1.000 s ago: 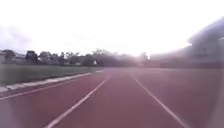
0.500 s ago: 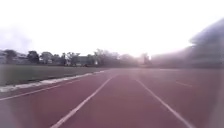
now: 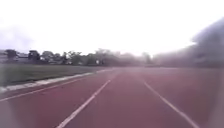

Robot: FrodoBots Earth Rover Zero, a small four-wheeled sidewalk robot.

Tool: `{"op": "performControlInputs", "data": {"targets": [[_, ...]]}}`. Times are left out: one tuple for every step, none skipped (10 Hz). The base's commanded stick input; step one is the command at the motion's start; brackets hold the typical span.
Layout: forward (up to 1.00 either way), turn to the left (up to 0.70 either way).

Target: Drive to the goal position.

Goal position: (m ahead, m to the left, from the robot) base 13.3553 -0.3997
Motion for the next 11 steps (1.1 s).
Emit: {"op": "performControlInputs", "data": {"targets": [[0.7, 0.0], [0.7, 0.0], [0.7, 0.0], [0.7, 0.0], [0.7, -0.05], [0.7, -0.31], [0.7, -0.31], [0.7, -0.31], [0.7, -0.32], [0.7, -0.32], [0.7, -0.31]]}}
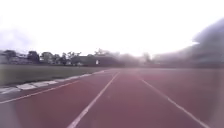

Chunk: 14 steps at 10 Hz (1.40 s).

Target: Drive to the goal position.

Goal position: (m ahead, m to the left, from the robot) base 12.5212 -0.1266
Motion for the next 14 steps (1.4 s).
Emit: {"op": "performControlInputs", "data": {"targets": [[0.7, -0.31], [0.7, -0.31], [0.7, -0.31], [0.7, 0.0], [0.7, 0.0], [0.7, 0.0], [0.7, 0.0], [0.7, 0.0], [0.7, -0.29], [0.7, -0.31], [0.7, -0.31], [0.7, -0.31], [0.7, -0.31], [0.7, -0.31]]}}
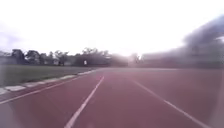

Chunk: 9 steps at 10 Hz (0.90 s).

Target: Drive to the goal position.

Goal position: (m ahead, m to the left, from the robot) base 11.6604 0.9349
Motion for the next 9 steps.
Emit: {"op": "performControlInputs", "data": {"targets": [[0.7, -0.3], [0.7, -0.27], [0.7, -0.19], [0.7, -0.09], [0.7, 0.0], [0.7, 0.0], [0.7, -0.23], [0.7, -0.3], [0.7, -0.32]]}}
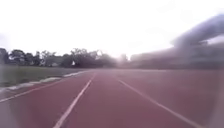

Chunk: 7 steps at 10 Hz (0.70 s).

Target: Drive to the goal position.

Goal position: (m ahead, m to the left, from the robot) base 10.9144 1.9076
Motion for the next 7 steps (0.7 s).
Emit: {"op": "performControlInputs", "data": {"targets": [[0.7, -0.3], [0.7, -0.29], [0.7, -0.29], [0.7, -0.28], [0.7, 0.0], [0.7, 0.0], [0.7, 0.0]]}}
